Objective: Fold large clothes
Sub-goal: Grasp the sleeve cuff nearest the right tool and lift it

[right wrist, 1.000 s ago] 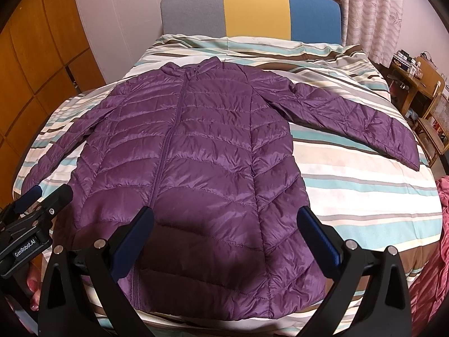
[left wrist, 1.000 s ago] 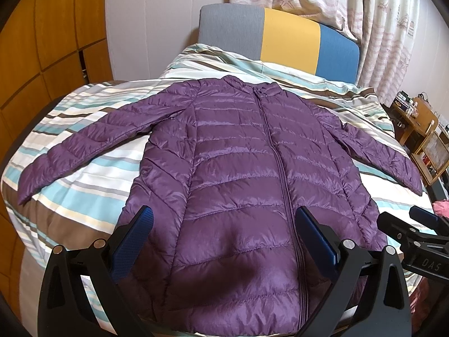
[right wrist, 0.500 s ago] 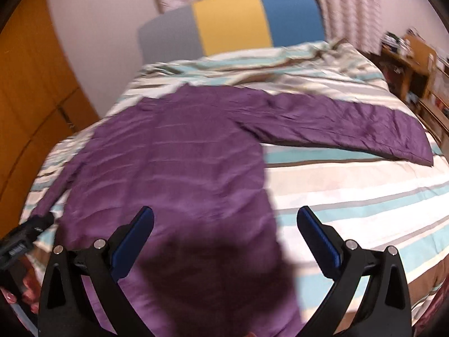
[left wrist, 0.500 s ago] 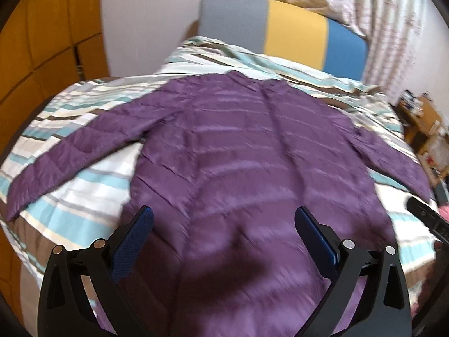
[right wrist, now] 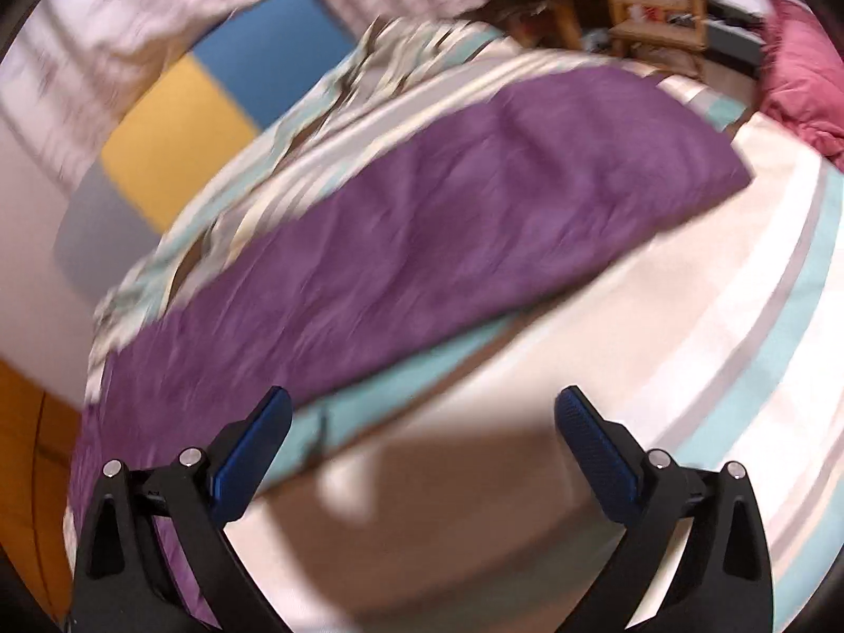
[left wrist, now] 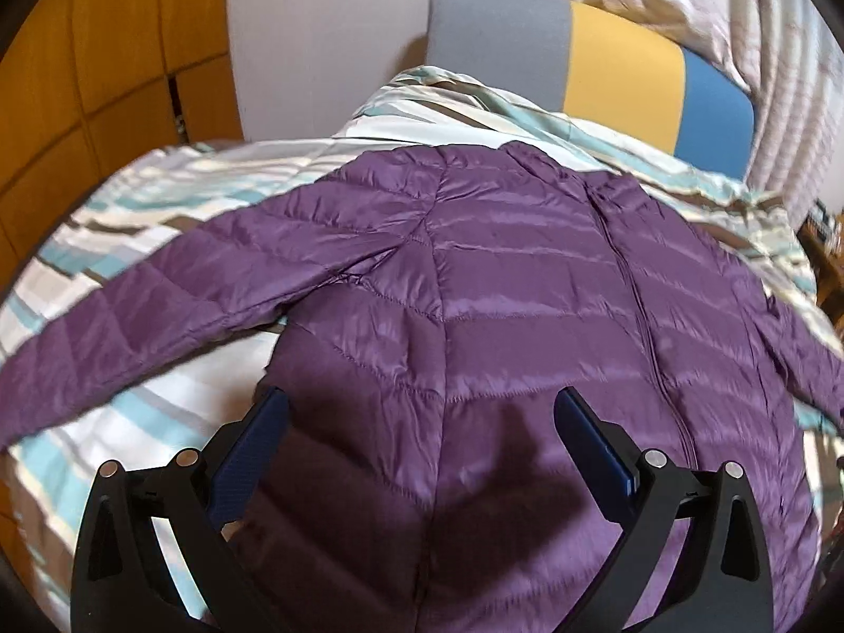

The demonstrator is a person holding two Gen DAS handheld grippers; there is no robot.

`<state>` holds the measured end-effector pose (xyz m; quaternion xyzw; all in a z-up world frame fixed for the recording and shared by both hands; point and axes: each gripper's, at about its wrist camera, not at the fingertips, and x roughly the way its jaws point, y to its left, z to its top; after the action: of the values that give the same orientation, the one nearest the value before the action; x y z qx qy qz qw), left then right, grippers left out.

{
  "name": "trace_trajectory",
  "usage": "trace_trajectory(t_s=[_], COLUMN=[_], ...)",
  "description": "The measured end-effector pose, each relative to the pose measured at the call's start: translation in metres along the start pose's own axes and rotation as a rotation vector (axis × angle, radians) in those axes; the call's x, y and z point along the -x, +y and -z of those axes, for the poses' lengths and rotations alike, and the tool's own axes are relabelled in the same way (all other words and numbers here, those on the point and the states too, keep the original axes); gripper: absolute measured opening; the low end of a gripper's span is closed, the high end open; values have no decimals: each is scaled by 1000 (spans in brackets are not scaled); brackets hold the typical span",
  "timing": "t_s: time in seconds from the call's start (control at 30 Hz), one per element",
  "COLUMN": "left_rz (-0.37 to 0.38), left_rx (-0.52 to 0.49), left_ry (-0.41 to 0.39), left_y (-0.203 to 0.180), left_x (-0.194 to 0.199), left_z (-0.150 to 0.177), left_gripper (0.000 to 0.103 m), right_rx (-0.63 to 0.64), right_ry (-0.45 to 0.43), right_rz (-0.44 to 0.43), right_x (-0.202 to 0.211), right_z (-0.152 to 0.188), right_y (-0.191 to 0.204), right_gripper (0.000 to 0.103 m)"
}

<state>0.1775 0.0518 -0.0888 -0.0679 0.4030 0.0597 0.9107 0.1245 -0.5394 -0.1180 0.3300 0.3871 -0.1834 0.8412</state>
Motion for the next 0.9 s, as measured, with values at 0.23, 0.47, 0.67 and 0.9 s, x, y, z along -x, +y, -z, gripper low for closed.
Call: trace_trajectory(t_s=[0.23,0.47,0.67,0.9], left_rz=[-61,-131,-124,-132], left_rx=[58,8,14,10], left_ry=[87,67,78,82], left_y=[10,0,1,-1], left_x=[-37,-39,-44,-45], left_z=[8,15,15,16], left_gripper=[100,100,100,100], right_rx=[-178,-273,-161,189], right_ry=[-105,-179,-180,-267], right_rz=[19,99,155,166], right_x=[-8,-4,-12,6], right_z=[-38,-50,-64,-58], right_y=[-34,-41,-23,56], right_gripper=[88,68,21,14])
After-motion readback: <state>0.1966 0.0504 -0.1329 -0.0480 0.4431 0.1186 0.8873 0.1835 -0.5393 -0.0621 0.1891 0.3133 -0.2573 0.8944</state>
